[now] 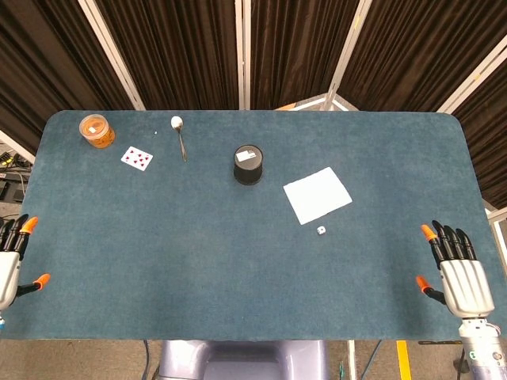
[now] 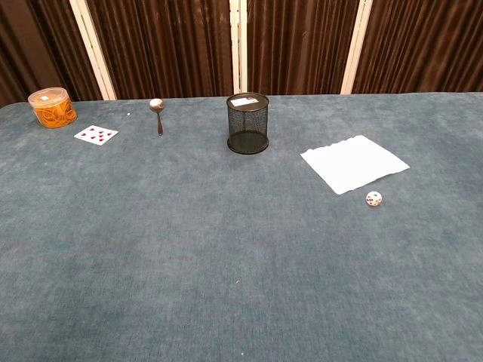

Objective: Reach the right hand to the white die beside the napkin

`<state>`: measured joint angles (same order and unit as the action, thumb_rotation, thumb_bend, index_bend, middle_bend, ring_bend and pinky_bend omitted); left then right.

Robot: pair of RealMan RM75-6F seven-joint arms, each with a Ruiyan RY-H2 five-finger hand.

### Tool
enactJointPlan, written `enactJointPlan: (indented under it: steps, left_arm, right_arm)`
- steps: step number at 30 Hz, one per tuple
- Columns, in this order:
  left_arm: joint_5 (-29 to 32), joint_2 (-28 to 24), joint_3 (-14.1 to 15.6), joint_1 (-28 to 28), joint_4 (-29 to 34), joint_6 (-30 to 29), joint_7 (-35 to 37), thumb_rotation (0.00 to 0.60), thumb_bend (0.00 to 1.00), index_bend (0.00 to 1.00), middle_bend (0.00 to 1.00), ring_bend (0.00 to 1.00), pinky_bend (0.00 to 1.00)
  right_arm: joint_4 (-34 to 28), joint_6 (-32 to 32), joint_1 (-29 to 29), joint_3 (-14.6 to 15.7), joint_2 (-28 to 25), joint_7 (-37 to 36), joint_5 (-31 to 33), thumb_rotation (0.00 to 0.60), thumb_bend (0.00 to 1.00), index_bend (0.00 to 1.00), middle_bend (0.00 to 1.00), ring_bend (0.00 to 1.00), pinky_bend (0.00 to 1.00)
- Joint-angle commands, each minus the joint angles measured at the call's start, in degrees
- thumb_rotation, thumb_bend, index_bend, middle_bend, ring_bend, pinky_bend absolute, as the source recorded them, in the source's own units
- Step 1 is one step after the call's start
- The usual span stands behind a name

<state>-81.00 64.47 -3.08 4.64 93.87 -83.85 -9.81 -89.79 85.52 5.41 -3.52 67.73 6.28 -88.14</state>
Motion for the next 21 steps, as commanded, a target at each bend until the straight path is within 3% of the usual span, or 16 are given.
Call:
enactJointPlan:
  steps: [1, 10, 21]
  left_arm:
    - [0.14, -0.08, 0.03, -0.09, -0.06, 0.00, 0.12, 0.600, 0.00, 0.00, 0.00, 0.00, 0.00]
    - [0.14, -0.34, -0.22, -0.21, 0.17, -0.48, 0.51, 0.600, 0.00, 0.00, 0.00, 0.00, 0.00]
    - [0.90, -0.56, -0.60, -0.16, -0.02, -0.22, 1.26, 0.600, 0.00, 0.00, 0.00, 0.00, 0.00]
  right_arm:
    - [0.59, -0.41, 0.43, 0.06, 0.65, -0.41, -0.39, 0.600, 0.17, 0.16, 0.00, 0.00, 0.00]
    - [1.25, -7.49, 6.19, -2.27, 4.55, 1.15, 0.81, 0.600, 0.23, 0.35, 0.01, 0.00, 0.00]
    - [4.53, -22.06, 16.82, -8.52, 13.90, 6.74, 12.74, 0.600, 0.25, 0.38, 0.05, 0.00, 0.00]
